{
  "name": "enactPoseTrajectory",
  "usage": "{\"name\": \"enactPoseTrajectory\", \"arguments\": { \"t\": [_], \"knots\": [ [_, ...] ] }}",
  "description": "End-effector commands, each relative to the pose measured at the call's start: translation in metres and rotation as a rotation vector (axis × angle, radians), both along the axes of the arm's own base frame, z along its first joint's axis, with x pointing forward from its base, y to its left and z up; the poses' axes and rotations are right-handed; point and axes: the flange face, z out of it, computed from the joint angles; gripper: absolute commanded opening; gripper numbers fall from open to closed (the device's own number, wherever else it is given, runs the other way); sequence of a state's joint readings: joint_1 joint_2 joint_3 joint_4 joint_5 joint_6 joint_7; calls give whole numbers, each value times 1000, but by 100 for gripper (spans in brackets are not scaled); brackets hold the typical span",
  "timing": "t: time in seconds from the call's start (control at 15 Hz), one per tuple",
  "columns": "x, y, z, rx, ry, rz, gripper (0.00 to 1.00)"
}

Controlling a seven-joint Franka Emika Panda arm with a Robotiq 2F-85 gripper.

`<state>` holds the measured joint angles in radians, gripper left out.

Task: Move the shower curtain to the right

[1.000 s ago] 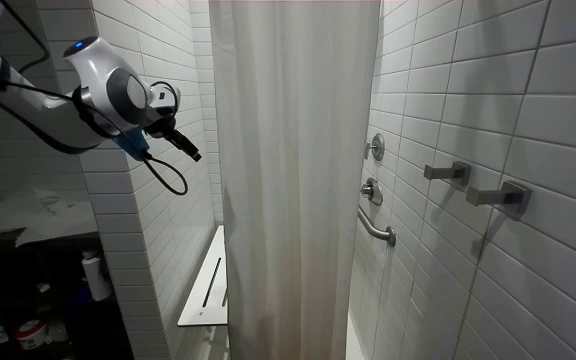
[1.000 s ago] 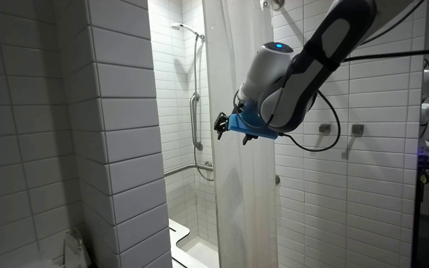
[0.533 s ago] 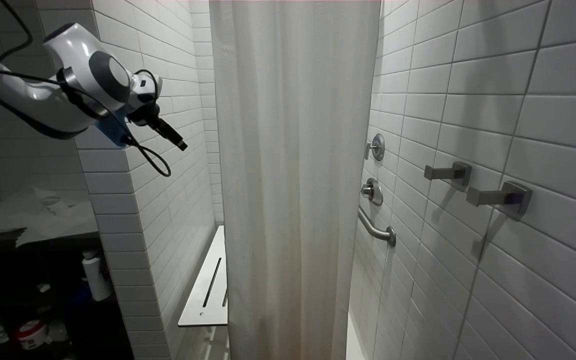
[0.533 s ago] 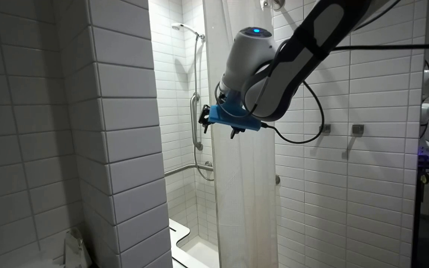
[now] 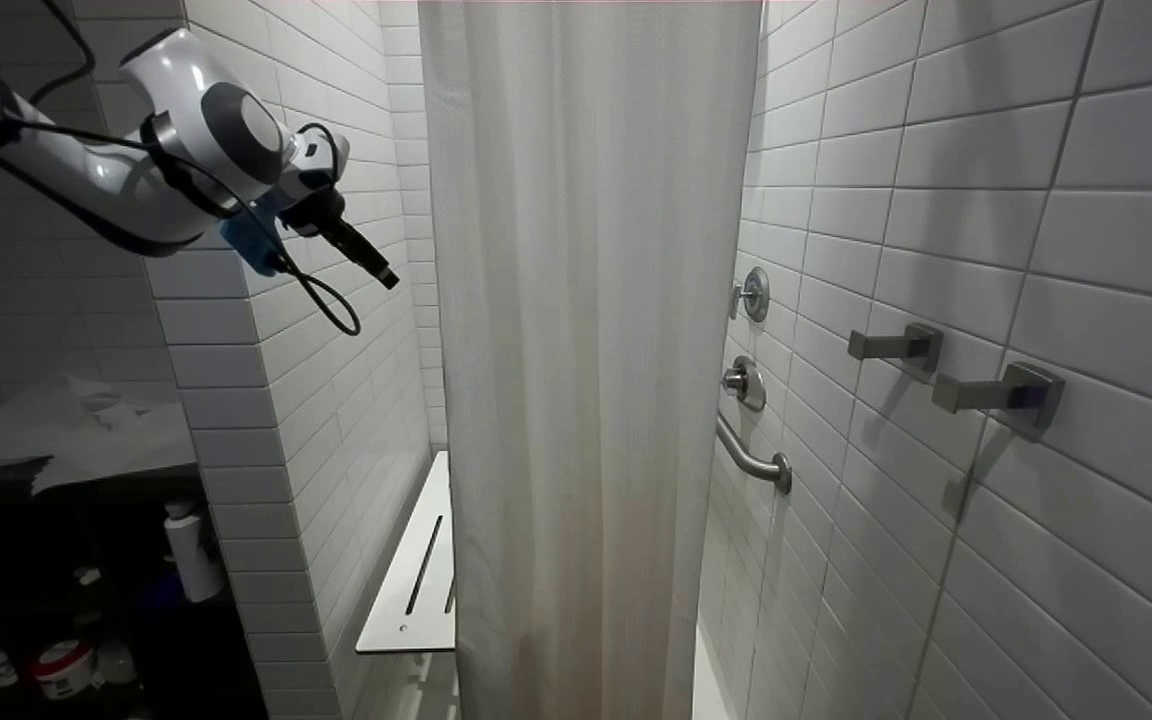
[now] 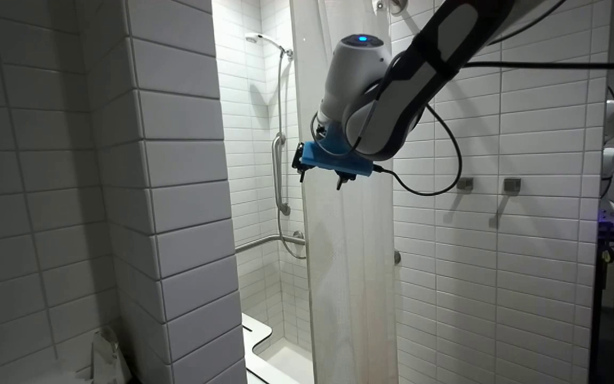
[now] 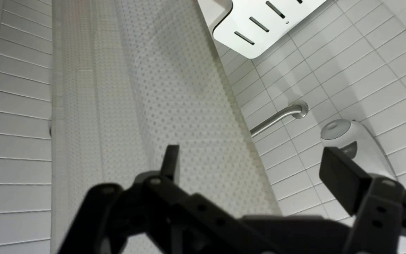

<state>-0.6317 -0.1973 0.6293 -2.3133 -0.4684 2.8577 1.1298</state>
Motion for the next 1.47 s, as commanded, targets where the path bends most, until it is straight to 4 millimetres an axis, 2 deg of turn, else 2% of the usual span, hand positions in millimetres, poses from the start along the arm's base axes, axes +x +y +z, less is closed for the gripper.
{"name": "enactPoseTrajectory", "arguments": {
  "t": [0.0,0.13,0.27,0.33,1.4],
  "knots": [
    [19,-23,15,22,10,-43,100],
    [27,-32,24,35,15,-60,100],
    [31,-33,29,30,35,-41,100],
    [22,-32,23,26,11,-56,100],
    [30,-33,26,29,23,-48,100]
  ]
}}
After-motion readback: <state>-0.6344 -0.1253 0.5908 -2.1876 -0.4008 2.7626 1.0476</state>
